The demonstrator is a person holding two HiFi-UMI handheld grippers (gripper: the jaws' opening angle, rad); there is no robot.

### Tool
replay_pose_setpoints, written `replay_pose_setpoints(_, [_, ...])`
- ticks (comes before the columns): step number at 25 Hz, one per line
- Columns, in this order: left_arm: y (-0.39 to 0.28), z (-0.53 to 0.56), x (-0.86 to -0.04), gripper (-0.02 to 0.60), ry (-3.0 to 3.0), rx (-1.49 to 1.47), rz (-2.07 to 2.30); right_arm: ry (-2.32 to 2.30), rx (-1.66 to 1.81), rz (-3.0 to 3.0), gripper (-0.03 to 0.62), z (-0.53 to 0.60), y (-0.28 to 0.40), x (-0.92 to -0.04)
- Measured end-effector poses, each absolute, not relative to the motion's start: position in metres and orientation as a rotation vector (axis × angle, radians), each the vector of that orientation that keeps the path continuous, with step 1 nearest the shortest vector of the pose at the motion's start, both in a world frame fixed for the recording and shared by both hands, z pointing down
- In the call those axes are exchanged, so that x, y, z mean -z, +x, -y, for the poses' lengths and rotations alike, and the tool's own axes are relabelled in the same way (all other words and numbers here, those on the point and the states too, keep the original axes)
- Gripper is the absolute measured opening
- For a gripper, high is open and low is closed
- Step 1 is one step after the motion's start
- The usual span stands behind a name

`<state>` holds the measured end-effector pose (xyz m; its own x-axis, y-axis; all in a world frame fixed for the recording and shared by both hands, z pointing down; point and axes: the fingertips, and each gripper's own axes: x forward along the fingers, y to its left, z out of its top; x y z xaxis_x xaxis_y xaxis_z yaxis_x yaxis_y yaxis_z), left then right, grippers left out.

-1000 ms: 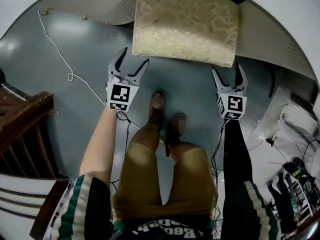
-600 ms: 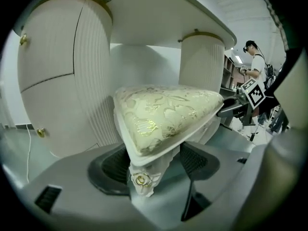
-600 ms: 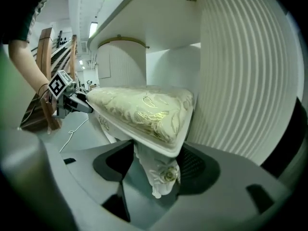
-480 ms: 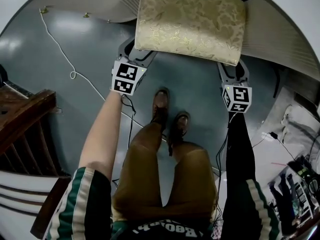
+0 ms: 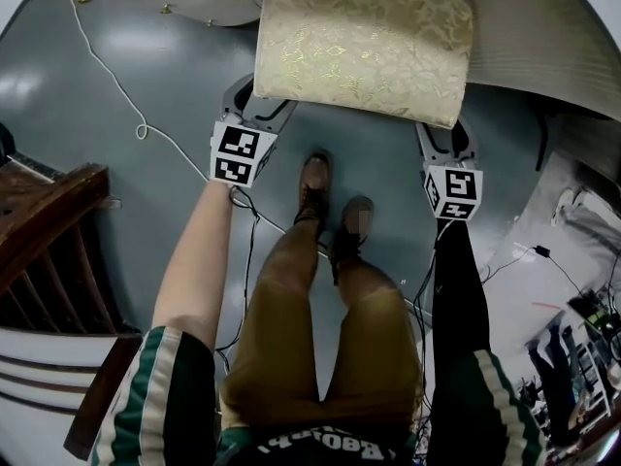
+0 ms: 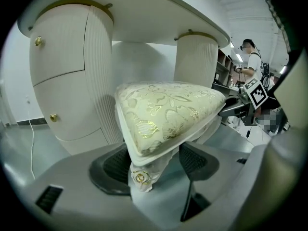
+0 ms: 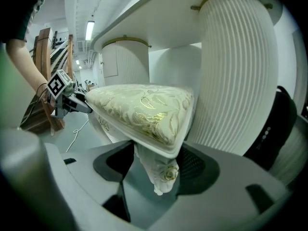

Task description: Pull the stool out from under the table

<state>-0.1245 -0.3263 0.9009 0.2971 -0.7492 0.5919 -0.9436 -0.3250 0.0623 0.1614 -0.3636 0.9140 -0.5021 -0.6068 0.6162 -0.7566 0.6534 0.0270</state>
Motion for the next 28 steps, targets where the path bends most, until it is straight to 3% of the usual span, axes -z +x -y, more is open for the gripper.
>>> replay_pose_setpoints(8, [-0.121,0.320,-0.912,0.336,2.164,-0.661,1.487,1.063,-0.346,2.239,0.284,0.352,0.166,-0.921])
replay_pose_setpoints(16, [-0.082,0.185,-0.929,0.336,2.078,-0.713,1.467,1.016,-0.433,2.208,0.284,0.220,0.205,-0.940])
replay_pose_setpoints(28, [-0.091,0.078,-0.931,0.333,2.015,-0.736,1.442,0.960,-0.467,2.147,0.284,0.120,0.195,-0.936])
